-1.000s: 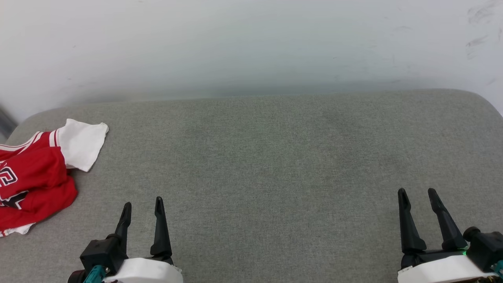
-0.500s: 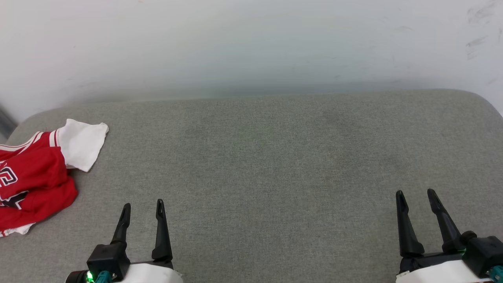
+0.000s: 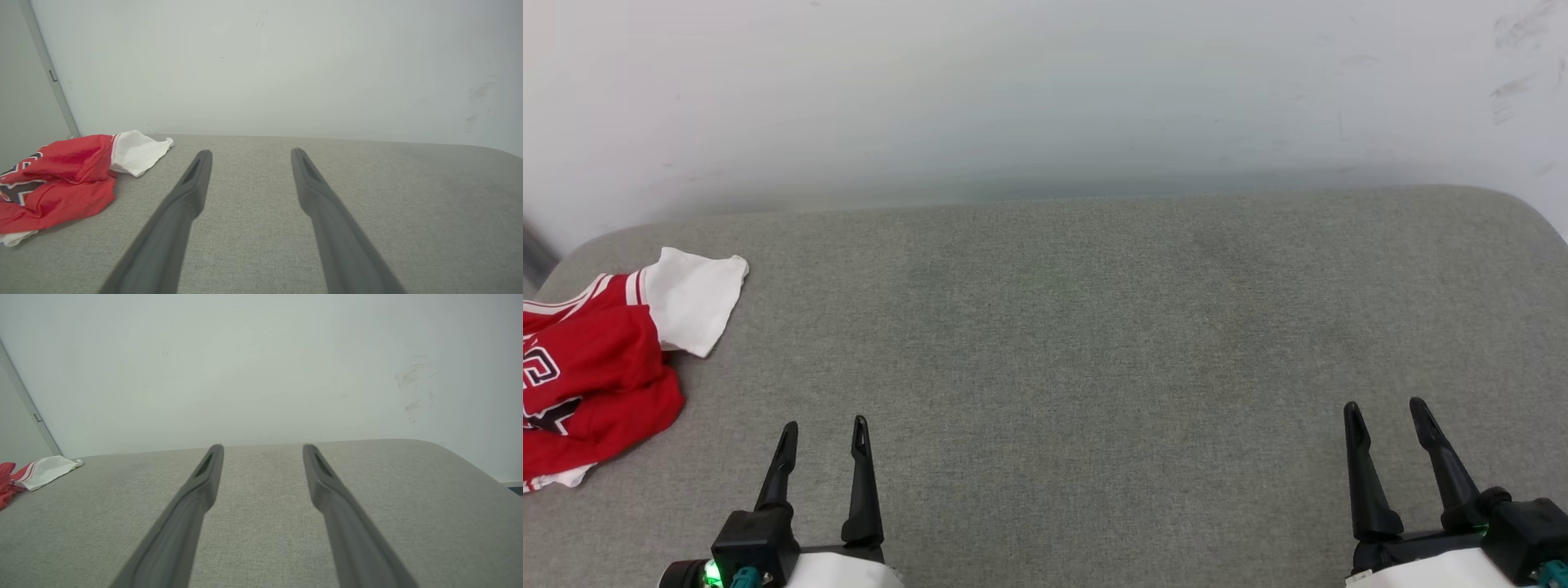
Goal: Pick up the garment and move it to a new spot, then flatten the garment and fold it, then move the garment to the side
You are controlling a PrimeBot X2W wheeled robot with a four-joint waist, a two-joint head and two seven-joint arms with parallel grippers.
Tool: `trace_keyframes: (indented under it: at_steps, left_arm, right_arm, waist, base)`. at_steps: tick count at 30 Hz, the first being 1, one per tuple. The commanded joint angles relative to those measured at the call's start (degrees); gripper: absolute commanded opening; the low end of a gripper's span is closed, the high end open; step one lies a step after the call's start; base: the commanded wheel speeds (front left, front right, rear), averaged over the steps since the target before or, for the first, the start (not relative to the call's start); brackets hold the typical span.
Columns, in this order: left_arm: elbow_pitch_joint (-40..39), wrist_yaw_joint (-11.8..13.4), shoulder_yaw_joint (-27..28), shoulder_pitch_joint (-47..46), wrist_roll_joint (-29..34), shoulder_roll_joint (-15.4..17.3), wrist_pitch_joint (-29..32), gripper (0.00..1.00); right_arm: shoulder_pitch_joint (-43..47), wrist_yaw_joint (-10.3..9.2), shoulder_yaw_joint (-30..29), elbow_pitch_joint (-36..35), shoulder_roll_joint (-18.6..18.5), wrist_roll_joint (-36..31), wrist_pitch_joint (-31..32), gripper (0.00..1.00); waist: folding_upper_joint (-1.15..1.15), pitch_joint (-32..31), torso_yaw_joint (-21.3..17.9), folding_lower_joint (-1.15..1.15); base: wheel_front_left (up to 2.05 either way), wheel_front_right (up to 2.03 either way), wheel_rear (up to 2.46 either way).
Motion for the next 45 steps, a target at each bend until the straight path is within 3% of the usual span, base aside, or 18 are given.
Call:
trace_keyframes:
  at_steps: [1,28,45]
  left_arm:
    - [0.09,-0.18,0.15,0.52,-0.14,0.07,-0.16,1.0]
    - [1.45,0.28,0.99,-0.13,-0.34,0.07,-0.16,1.0]
    - [0.64,2.17,2.63,-0.21,-0.72,0.07,-0.15,1.0]
  right_arm:
    - [0.54,-0.02,0.11,0.1,-0.05,0.61,-0.12,1.0]
    - [0.72,-0.02,0.84,1.44,-0.04,2.27,-0.12,1.0]
    - [1.0,-0.02,2.58,0.01,-0.04,0.2,-0.12,1.0]
  waist:
    - [0.0,-0.03,-0.01,0.0]
    - [0.0,0.09,0.66,0.0]
    - [0.0,0.46,10.18,0.0]
  base:
    - [0.0,0.0,0.0]
    - [0.0,0.0,0.0]
    - [0.0,0.0,0.0]
